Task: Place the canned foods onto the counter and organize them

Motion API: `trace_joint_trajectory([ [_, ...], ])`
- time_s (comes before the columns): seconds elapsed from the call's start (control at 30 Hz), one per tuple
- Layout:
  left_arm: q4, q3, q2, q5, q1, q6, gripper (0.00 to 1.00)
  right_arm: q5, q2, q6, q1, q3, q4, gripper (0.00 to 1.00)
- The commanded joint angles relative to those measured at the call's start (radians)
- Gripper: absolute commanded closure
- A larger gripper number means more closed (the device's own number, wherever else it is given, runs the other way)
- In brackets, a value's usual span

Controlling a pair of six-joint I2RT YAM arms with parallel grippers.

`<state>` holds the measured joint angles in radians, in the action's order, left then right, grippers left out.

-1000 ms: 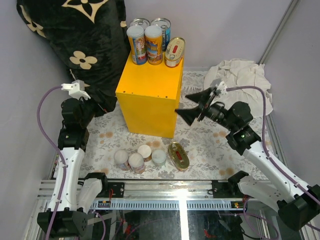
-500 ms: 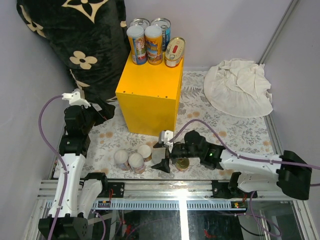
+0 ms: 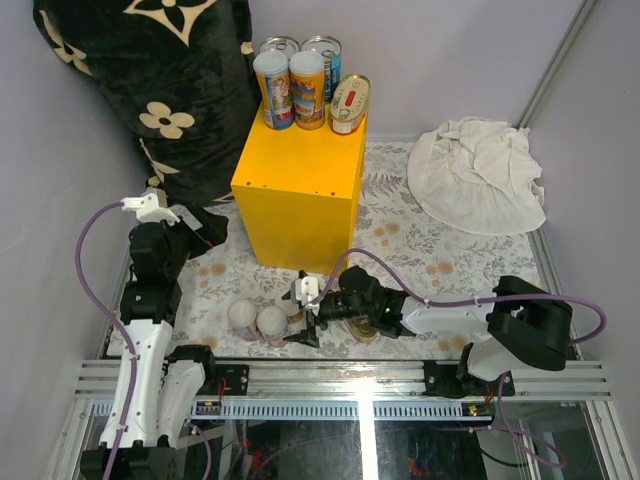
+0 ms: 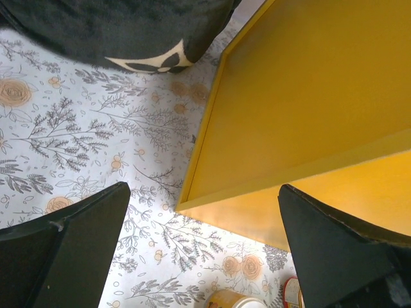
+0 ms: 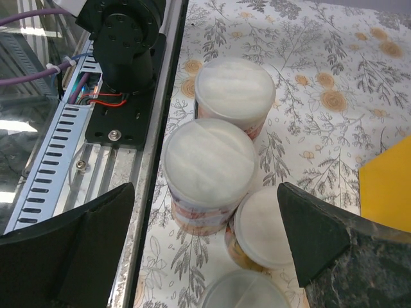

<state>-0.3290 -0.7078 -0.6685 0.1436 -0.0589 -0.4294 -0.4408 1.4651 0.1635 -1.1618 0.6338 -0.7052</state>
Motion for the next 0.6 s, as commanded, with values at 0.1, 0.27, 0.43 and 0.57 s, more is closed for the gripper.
trace_joint_trajectory([
  [0.1, 0.036, -0.027, -0.001, -0.007, 0.000, -0.011, 0.00, -0.051, 0.091, 0.052, -0.006, 0.076, -0.174, 0.00],
  [0.27, 0.032, -0.026, 0.010, -0.023, 0.000, -0.010, 0.00, -0.039, 0.152, 0.057, -0.006, 0.092, -0.201, 0.00],
  [0.43, 0.014, -0.039, -0.022, 0.032, 0.000, -0.005, 0.00, -0.049, 0.214, 0.042, -0.006, 0.112, -0.208, 0.00],
  [0.57, 0.011, -0.036, -0.016, 0.055, 0.001, 0.010, 0.00, -0.074, 0.255, 0.017, -0.007, 0.117, -0.228, 0.01],
])
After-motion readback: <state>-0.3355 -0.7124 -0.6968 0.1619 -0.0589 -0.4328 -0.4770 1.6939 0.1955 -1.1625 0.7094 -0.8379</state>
